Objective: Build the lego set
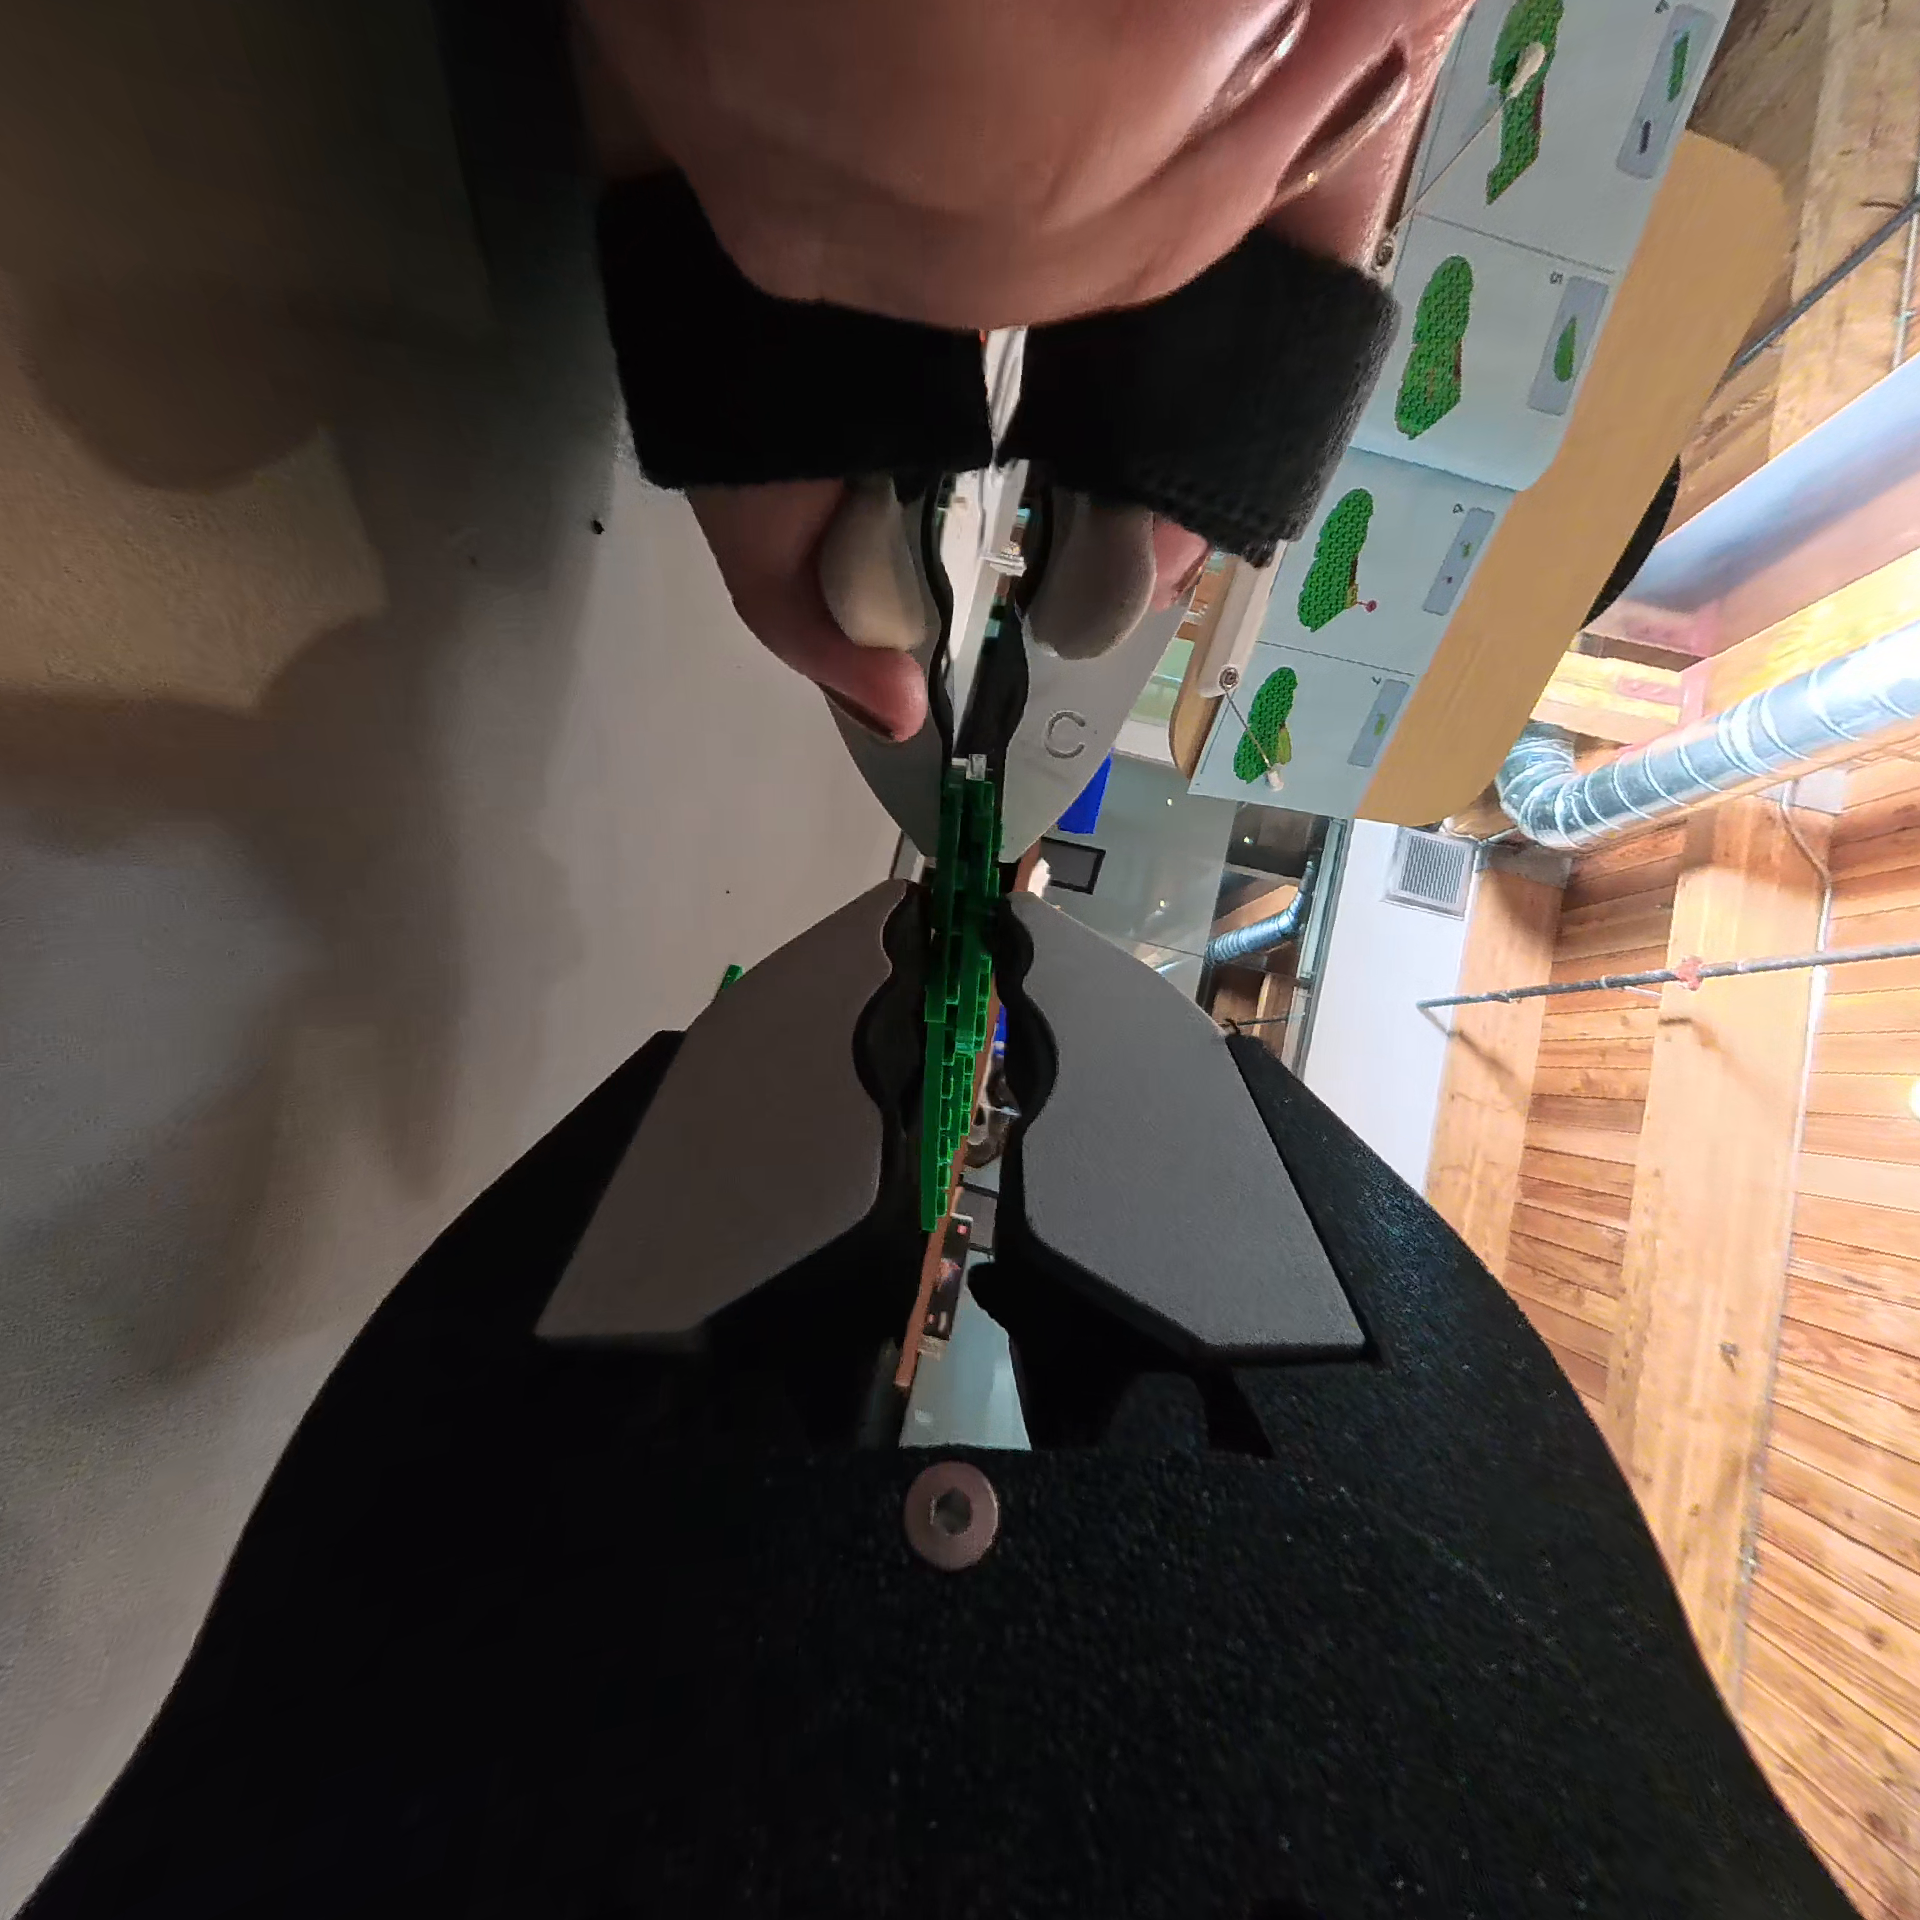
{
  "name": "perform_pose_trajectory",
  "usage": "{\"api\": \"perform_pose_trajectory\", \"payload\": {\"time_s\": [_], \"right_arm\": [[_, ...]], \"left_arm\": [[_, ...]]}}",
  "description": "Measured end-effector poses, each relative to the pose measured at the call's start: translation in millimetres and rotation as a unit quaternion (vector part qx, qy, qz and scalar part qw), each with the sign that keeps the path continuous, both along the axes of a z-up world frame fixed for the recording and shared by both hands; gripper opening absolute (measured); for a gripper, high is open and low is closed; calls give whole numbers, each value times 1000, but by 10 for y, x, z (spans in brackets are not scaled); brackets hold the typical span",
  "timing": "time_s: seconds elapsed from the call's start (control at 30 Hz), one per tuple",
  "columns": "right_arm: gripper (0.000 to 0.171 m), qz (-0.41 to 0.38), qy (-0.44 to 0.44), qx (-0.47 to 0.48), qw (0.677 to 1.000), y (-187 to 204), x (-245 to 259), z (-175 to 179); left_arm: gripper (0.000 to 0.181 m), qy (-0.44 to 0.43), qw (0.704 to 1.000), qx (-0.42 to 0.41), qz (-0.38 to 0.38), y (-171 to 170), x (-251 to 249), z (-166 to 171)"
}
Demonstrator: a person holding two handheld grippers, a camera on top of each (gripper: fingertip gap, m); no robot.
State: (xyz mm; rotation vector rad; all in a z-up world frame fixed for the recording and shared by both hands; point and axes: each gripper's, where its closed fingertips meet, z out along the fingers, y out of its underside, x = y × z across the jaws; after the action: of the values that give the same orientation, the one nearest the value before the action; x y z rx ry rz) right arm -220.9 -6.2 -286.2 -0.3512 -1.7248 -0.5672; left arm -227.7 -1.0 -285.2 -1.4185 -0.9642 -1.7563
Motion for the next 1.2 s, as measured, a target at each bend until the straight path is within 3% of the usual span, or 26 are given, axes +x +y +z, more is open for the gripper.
{"api": "perform_pose_trajectory", "payload": {"time_s": [1.2], "right_arm": [[11, 36, 16, 66, 997, -56, 0, 95]], "left_arm": [[7, -1, 1000, 21, -22, -63, 20, 97]]}}
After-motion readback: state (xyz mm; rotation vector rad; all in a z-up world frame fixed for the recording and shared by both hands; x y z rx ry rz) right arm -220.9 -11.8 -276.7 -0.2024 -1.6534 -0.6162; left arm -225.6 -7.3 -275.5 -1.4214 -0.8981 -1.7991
